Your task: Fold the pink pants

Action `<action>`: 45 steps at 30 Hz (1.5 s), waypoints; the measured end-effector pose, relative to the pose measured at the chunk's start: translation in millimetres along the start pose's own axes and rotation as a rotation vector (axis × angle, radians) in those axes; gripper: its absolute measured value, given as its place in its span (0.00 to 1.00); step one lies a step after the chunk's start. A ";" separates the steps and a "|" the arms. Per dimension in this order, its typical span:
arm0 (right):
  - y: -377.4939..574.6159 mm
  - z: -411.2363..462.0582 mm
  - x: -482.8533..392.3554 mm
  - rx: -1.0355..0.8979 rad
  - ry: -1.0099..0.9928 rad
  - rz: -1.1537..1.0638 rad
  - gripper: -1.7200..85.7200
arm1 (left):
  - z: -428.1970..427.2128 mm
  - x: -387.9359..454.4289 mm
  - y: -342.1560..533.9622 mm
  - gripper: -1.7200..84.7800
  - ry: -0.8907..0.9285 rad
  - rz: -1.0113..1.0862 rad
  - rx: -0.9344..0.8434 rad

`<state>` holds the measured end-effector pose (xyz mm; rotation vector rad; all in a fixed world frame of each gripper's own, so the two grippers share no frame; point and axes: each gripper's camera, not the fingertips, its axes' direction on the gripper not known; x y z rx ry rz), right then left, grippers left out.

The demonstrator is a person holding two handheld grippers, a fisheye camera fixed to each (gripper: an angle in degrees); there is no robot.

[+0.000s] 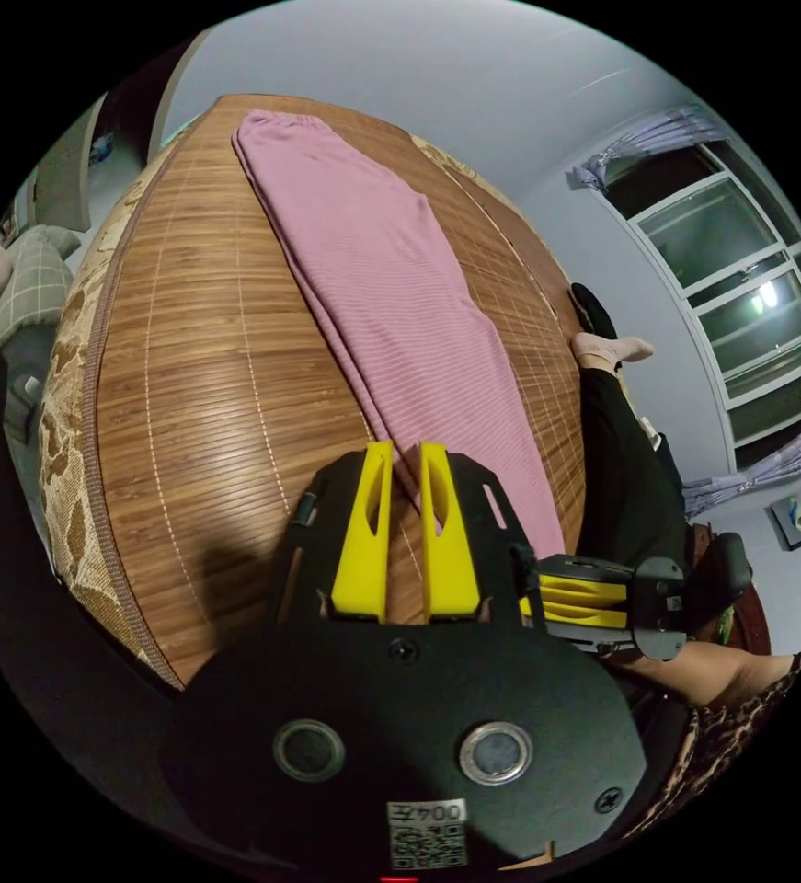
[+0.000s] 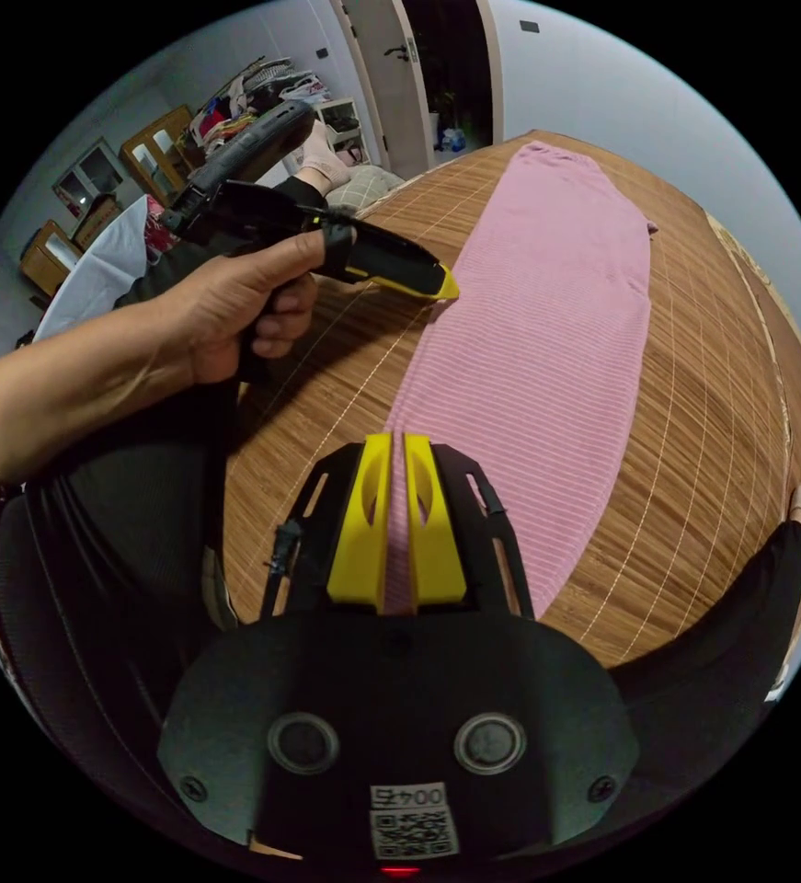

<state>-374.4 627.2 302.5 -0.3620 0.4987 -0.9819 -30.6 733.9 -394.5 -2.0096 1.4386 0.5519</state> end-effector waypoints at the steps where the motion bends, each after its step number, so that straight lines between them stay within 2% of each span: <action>1: 0.5 0.2 0.4 0.000 -0.001 0.000 0.06 | 0.6 3.4 1.9 0.04 -0.014 0.009 0.002; 17: 3.3 1.0 0.5 0.003 0.007 -0.026 0.08 | 8.4 7.4 21.3 0.04 -0.020 -0.016 0.016; 27: 0.1 1.0 14.2 0.000 -0.005 -0.003 0.05 | 17.0 -0.5 29.1 0.04 0.058 -0.094 0.030; 36: -6.6 -0.3 30.2 -0.001 -0.020 0.008 0.06 | -2.0 45.3 41.8 0.03 -0.105 0.043 0.118; 39: -10.0 -0.4 38.7 -0.003 -0.035 0.018 0.06 | 13.6 34.2 49.1 0.02 -0.166 0.008 0.071; 45: -17.9 -3.9 58.4 -0.003 -0.087 0.033 0.08 | 35.1 19.4 58.4 0.03 -0.097 -0.020 0.066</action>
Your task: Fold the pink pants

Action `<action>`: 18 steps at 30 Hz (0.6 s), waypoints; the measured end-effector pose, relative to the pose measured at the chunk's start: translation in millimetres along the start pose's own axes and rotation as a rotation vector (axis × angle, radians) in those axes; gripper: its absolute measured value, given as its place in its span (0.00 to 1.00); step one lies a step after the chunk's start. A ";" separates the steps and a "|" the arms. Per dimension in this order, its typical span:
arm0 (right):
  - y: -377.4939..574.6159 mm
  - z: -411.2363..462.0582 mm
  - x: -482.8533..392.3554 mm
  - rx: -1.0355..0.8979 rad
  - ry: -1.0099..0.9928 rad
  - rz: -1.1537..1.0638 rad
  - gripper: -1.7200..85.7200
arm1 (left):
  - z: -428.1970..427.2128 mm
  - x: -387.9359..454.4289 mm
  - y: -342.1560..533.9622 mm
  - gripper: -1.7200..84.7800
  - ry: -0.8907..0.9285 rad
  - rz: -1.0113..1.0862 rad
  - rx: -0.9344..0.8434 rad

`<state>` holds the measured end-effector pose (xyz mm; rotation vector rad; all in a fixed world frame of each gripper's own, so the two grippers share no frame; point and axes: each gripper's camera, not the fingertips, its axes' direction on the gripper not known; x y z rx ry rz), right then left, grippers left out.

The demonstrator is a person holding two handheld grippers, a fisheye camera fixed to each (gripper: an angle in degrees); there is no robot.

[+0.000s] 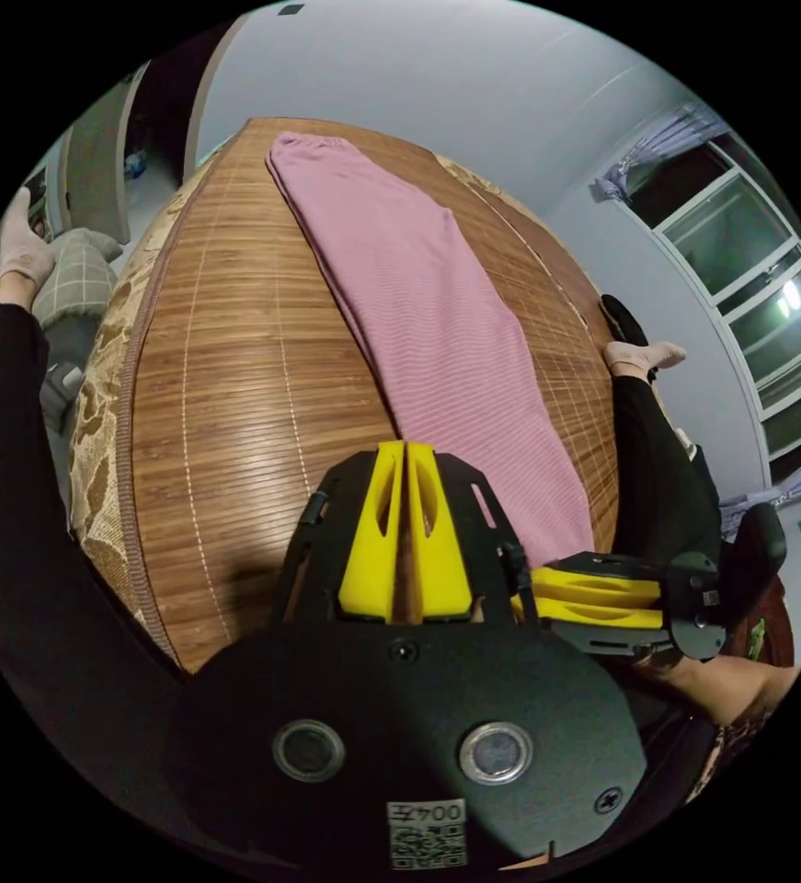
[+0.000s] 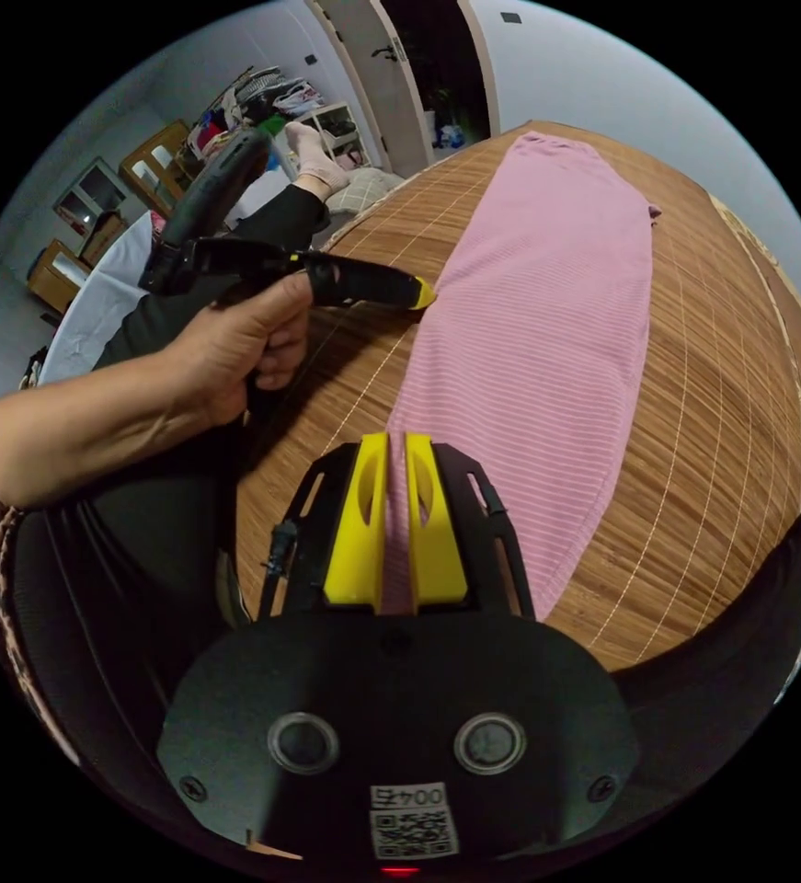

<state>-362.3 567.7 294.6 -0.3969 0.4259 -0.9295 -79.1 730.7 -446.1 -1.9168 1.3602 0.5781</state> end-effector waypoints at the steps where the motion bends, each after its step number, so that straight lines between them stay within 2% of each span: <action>1: -2.0 -3.8 4.4 0.002 -0.016 0.003 0.08 | 2.1 0.1 0.2 0.03 0.007 0.010 -0.001; 7: 4.7 -48.8 69.4 0.139 -0.051 0.215 0.09 | -5.5 -8.4 4.8 0.03 0.095 -0.022 0.035; 10: 6.4 -56.7 106.2 0.160 -0.088 0.343 0.09 | -20.4 18.3 5.1 0.03 0.001 0.084 0.104; 12: -3.1 -48.8 114.8 0.101 -0.081 0.358 0.09 | -9.9 39.5 2.9 0.03 -0.003 0.181 0.068; 13: -12.7 -36.3 117.3 0.007 -0.052 0.358 0.09 | 5.8 51.8 1.9 0.03 -0.016 0.239 0.005; 15: -21.9 -32.6 118.9 -0.024 0.011 0.352 0.09 | 38.8 63.2 3.6 0.03 -0.076 0.296 -0.130; 16: -26.3 -33.9 122.8 -0.038 0.003 0.345 0.10 | 36.7 65.6 8.6 0.03 -0.089 0.328 -0.066; 18: -28.5 -43.8 136.4 -0.047 -0.051 0.360 0.11 | 36.2 65.1 6.0 0.03 -0.080 0.323 -0.089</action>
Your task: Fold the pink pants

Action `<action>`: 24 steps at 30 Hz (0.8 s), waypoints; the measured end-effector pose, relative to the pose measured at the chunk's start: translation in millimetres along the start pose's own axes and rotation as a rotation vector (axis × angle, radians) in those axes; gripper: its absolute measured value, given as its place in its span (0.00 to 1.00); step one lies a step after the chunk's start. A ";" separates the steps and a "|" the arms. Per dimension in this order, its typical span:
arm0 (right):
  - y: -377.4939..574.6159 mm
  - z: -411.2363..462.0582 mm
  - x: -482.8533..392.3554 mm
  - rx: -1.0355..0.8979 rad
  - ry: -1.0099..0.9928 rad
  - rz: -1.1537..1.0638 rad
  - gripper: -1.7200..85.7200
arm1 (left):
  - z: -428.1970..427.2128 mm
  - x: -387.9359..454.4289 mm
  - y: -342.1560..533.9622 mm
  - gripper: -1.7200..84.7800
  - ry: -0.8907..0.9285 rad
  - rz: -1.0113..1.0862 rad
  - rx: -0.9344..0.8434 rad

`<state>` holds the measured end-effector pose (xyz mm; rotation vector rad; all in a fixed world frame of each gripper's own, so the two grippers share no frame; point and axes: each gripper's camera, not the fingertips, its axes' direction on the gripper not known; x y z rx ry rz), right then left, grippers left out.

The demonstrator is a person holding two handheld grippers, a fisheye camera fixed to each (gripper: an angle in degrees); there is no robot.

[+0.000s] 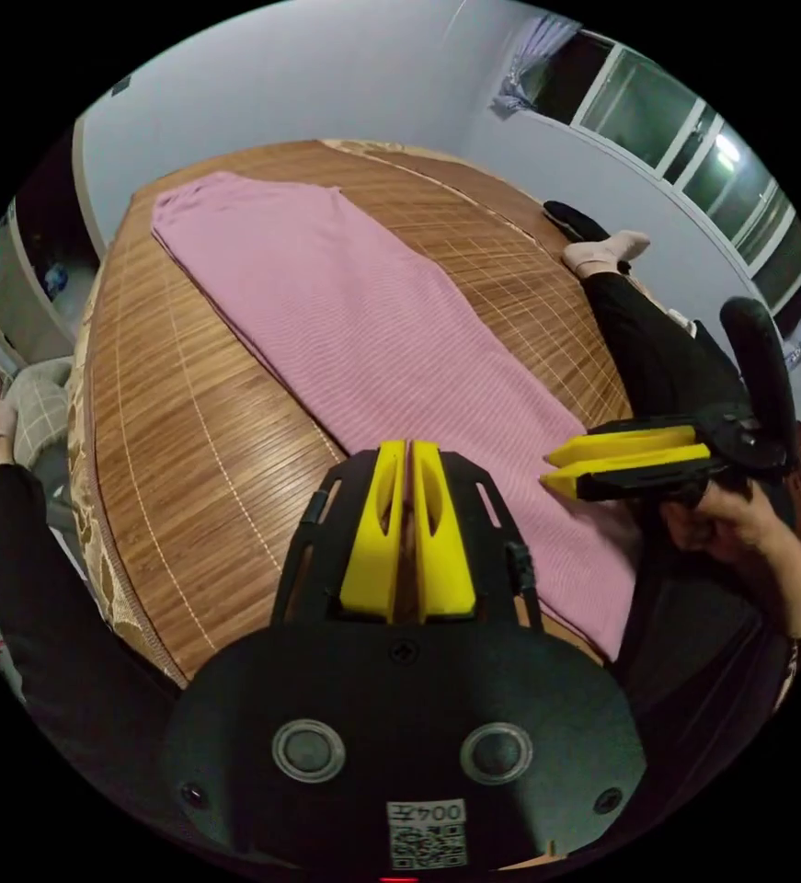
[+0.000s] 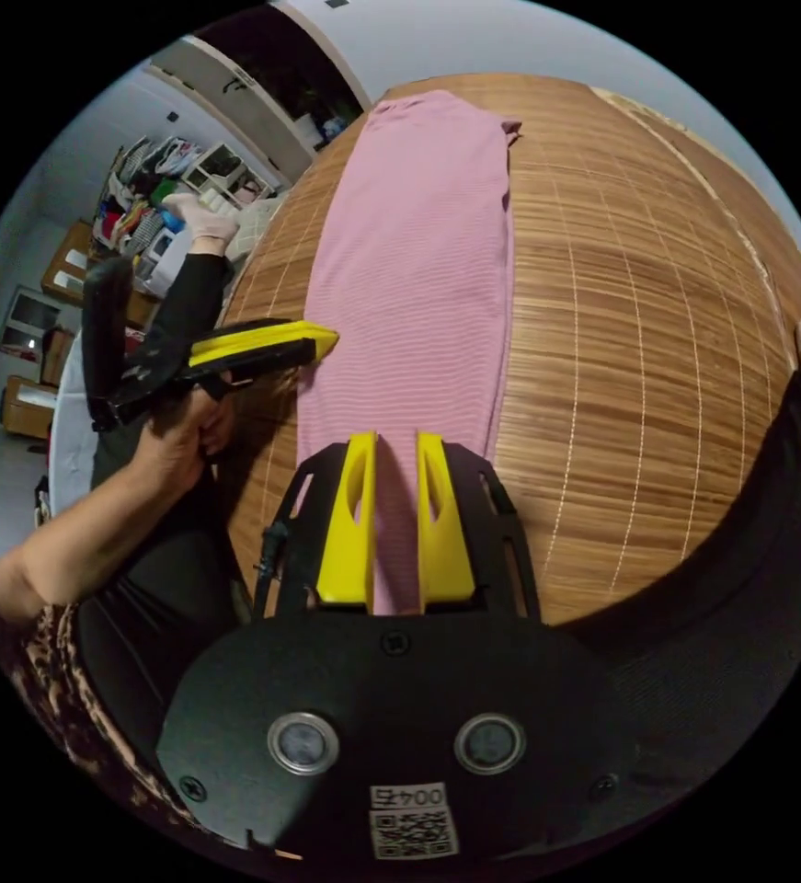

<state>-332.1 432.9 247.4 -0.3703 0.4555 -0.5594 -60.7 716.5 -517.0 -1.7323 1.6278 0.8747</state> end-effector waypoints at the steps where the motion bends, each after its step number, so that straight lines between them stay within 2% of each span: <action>1: -1.7 -14.3 10.4 0.009 -0.017 0.014 0.12 | -7.0 0.0 -1.5 0.03 -0.008 -0.007 0.000; 5: -11.8 -53.0 44.9 -0.061 -0.092 0.039 0.12 | -31.2 26.1 0.5 0.03 0.131 0.129 0.034; 7: -21.3 -58.4 65.5 -0.178 -0.175 0.057 0.12 | -24.2 61.0 8.6 0.03 0.262 0.272 -0.071; 10: -30.0 -47.0 80.2 -0.338 -0.254 0.060 0.13 | -5.3 105.0 26.8 0.03 0.295 0.449 -0.192; 13: -40.2 -35.0 86.1 -0.459 -0.251 0.061 0.15 | 23.1 131.3 36.1 0.03 0.288 0.554 -0.341; 16: -50.7 -25.3 87.3 -0.546 -0.194 0.050 0.15 | 33.3 136.8 40.2 0.03 0.245 0.601 -0.364; 24: -63.8 9.2 84.3 -0.781 -0.050 -0.014 0.15 | 41.2 110.8 29.2 0.03 0.309 0.535 -0.376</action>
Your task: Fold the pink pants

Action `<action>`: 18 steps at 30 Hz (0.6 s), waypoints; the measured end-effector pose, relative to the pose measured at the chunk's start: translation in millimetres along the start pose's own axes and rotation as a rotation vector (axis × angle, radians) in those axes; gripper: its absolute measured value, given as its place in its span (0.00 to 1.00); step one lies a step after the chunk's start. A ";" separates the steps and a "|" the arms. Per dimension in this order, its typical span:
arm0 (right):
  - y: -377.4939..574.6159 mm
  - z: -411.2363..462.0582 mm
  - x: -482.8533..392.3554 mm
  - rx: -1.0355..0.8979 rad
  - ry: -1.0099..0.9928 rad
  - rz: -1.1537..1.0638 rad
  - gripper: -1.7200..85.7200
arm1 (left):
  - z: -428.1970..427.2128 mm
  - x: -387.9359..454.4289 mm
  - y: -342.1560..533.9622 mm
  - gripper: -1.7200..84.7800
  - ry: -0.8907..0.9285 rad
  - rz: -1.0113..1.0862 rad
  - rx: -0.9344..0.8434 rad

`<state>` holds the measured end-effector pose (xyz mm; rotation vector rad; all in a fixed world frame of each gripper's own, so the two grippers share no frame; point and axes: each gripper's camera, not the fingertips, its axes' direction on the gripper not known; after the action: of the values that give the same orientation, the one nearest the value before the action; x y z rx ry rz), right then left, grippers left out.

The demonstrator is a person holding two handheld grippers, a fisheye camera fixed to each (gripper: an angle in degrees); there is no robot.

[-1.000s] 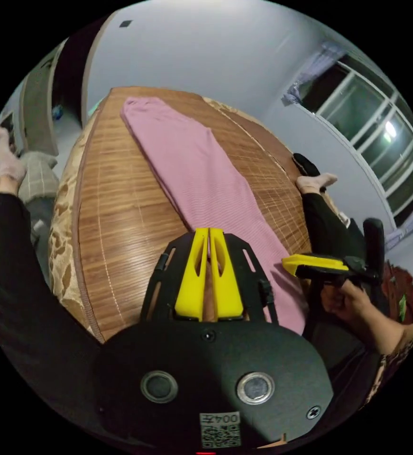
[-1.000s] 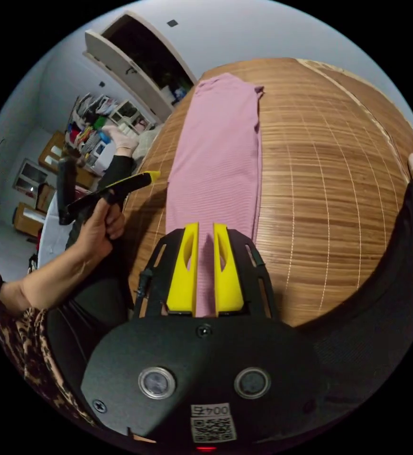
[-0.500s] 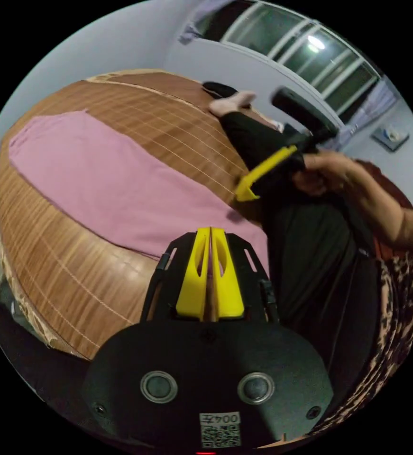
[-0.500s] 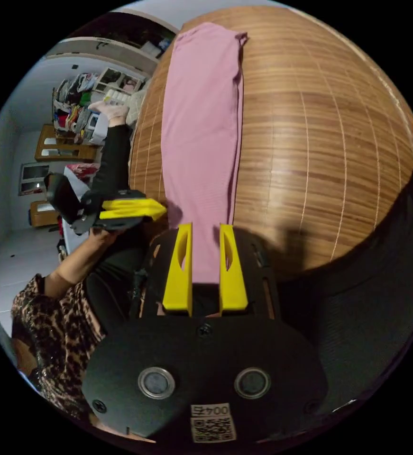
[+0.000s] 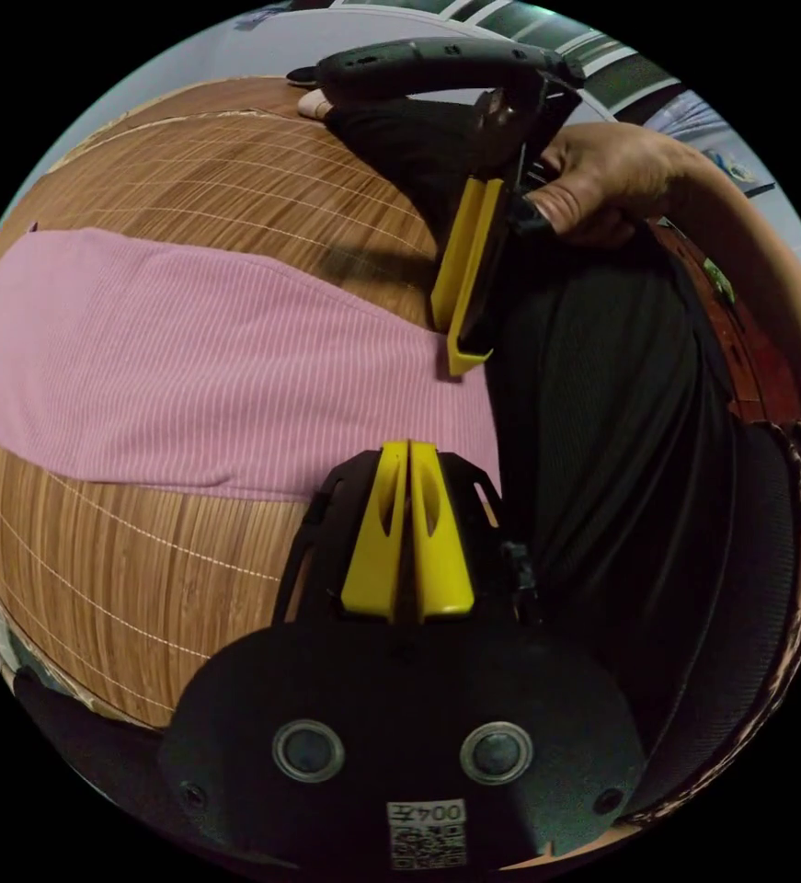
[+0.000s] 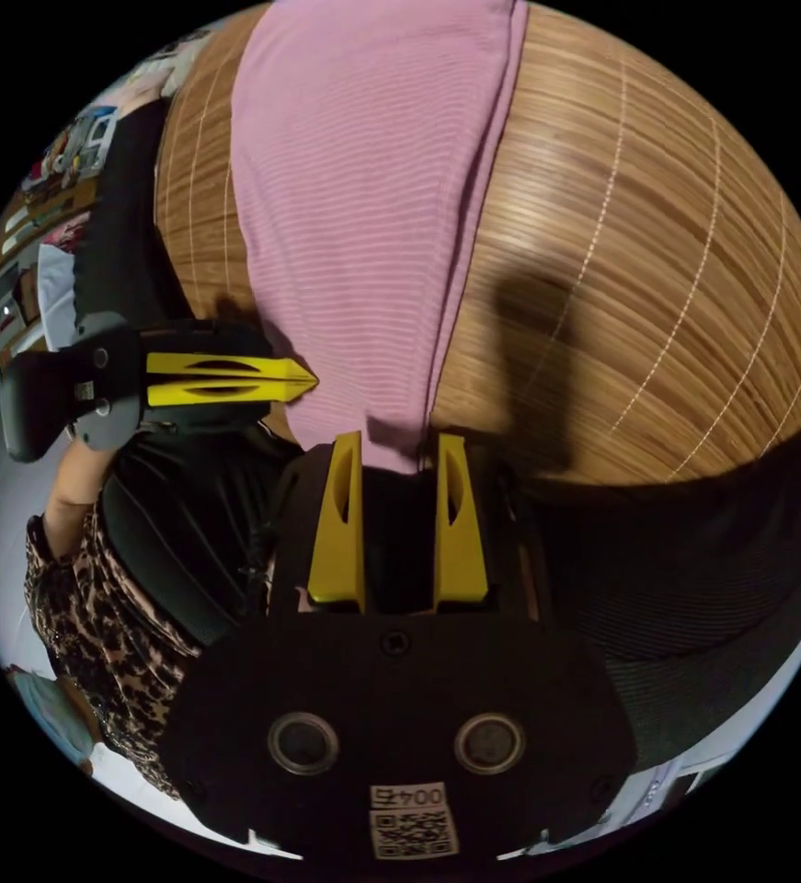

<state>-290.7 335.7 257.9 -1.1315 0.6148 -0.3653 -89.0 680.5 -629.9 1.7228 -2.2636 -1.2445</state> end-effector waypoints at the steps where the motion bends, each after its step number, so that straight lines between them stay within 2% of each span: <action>1: -3.1 0.0 0.9 -0.013 0.009 -0.001 0.15 | -0.7 -2.4 0.1 0.03 -0.004 0.002 -0.001; 12: -3.3 4.8 18.3 -0.028 0.041 -0.034 0.09 | -13.2 -42.7 7.7 0.04 0.047 -0.032 0.010; 15: 8.6 2.4 24.9 0.024 -0.023 -0.070 0.08 | -24.3 -57.0 14.6 0.05 0.059 -0.069 0.025; 18: 26.3 -8.5 33.3 0.121 -0.122 -0.118 0.08 | -52.0 -85.2 33.0 0.08 0.124 -0.178 0.124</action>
<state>-270.9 321.1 222.3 -1.0680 0.4147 -0.4253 -58.0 723.4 -539.0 2.0228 -2.2005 -1.0095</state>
